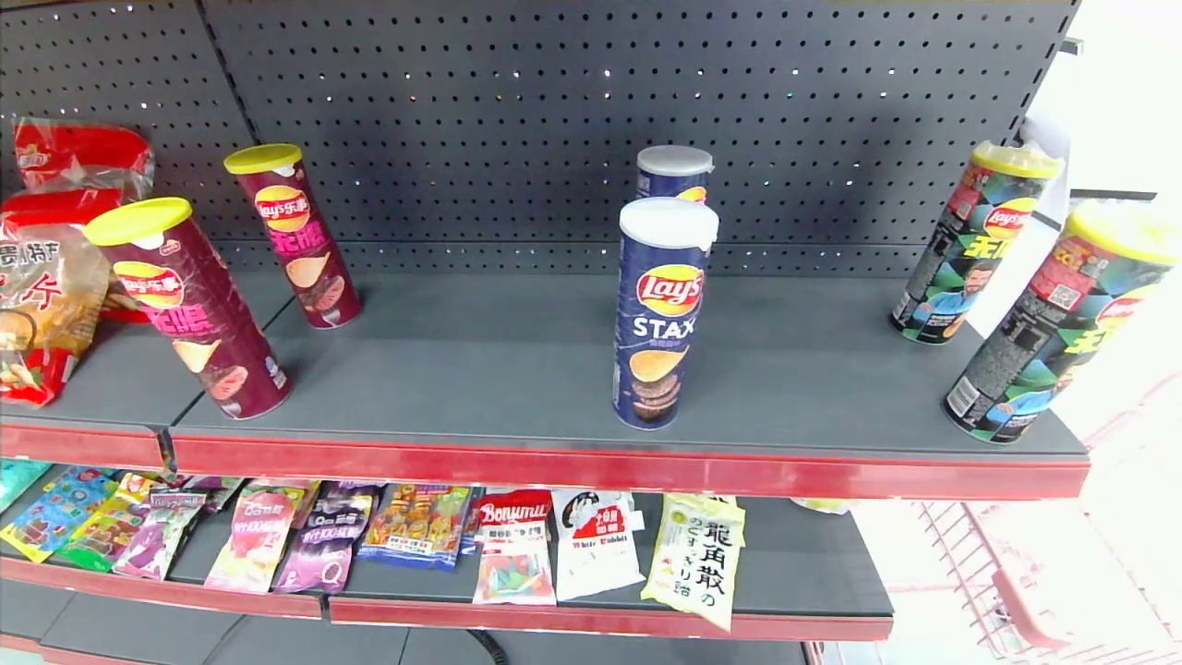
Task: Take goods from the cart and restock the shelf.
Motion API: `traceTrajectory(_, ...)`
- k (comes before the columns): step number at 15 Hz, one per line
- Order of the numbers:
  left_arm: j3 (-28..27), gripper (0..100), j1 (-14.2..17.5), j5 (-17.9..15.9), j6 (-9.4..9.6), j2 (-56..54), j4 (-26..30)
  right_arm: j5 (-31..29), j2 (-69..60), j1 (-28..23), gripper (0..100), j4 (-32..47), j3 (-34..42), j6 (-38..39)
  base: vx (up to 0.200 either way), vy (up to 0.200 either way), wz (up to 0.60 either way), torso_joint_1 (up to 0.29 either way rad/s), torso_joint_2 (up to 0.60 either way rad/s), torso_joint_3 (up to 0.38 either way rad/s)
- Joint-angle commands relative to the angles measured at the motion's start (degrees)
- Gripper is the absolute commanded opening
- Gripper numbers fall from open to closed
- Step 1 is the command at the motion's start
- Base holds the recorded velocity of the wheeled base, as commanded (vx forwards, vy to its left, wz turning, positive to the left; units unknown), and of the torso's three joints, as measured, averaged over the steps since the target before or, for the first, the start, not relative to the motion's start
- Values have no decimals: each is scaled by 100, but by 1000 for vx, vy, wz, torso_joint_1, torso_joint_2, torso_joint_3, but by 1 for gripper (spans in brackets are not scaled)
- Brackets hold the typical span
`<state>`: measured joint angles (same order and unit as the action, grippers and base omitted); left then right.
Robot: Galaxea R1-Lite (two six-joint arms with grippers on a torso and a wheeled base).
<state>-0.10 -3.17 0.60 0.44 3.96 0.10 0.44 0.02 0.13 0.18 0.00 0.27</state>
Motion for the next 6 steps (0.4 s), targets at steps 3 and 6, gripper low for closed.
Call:
traceTrajectory(3, 1, 100, 1, 2, 0, 8, 8, -9, -2, 4, 100, -1, 0, 8, 0, 0, 0, 0, 0, 0)
traceTrajectory(6, 1, 100, 1, 2, 0, 8, -1, -26, -2, 4, 100, -1, 0, 8, 0, 0, 0, 0, 0, 0)
